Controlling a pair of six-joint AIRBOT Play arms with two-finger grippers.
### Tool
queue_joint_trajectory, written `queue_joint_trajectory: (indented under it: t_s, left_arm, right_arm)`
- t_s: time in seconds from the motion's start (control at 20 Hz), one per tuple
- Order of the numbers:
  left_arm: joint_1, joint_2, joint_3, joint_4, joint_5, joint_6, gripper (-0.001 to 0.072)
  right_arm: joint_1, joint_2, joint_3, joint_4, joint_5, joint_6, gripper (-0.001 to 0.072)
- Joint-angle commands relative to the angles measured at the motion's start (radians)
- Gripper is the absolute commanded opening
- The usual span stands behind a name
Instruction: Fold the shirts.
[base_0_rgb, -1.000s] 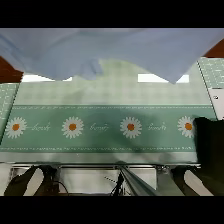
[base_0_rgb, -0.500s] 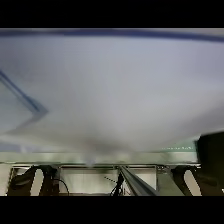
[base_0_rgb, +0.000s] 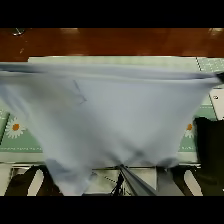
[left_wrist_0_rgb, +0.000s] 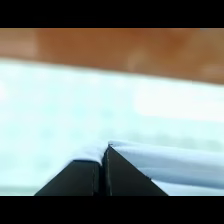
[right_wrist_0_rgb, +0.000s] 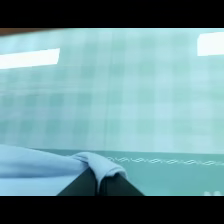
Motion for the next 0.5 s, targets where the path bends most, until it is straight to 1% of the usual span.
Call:
queue_joint_trajectory:
  t_s: [0.0, 0.1, 0.2, 0.35, 0.45]
  left_arm:
    - [-0.081, -0.218, -0.136, -0.058, 0.194, 0.001, 0.0024]
    - [-0.143, -0.387, -0.107, -0.063, 0.338, 0.0, 0.0024]
    - [-0.18, -0.544, -0.051, -0.103, 0.436, -0.001, 0.0024]
    - [-0.212, -0.765, 0.051, -0.256, 0.472, -0.001, 0.0025]
    - [-0.226, -0.871, 0.101, -0.341, 0.473, 0.0, 0.0025]
  right_arm:
    - [0.001, -0.201, -0.18, 0.129, -0.245, -0.128, 0.0022]
    - [0.001, -0.398, -0.131, 0.205, -0.337, -0.186, 0.0022]
    - [0.006, -0.595, -0.017, 0.241, -0.362, -0.193, 0.0022]
    - [0.054, -0.845, 0.176, 0.243, -0.369, -0.167, 0.0022]
    - [0.082, -0.972, 0.293, 0.243, -0.384, -0.108, 0.0022]
